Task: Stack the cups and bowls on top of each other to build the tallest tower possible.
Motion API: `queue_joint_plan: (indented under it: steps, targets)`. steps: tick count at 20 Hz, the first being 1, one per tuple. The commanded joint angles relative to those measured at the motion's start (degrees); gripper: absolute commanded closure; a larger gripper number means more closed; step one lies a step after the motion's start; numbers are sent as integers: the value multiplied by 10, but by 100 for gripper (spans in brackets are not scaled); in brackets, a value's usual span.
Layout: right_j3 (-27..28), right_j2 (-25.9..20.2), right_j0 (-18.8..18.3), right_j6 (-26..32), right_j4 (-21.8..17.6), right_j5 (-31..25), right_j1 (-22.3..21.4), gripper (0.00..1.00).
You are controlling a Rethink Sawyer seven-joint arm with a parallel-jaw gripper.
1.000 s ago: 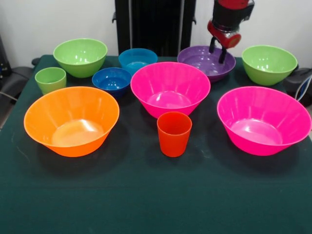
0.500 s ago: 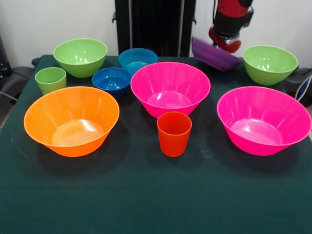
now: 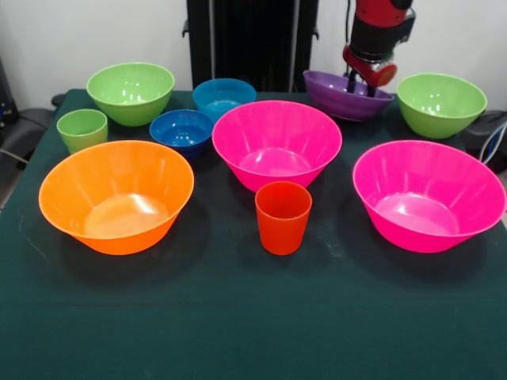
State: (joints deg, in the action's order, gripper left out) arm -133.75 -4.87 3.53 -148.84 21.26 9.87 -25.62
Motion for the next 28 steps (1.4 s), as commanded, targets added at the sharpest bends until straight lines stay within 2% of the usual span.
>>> queue_joint_plan:
  steps: [1,8,14,18,25,28]
  targets:
    - [28,-65,-26,-79,-26,9,1,0]
    - [14,-54,-49,-53,-52,-29,-32,0]
    - [-11,-23,-61,-12,-68,-148,-131,0]
    - [-4,-1,-66,8,-89,-213,-172,0]
    - [12,-6,-67,-14,-101,-234,-182,0]
    - [28,-12,-65,-21,-99,-210,-159,0]
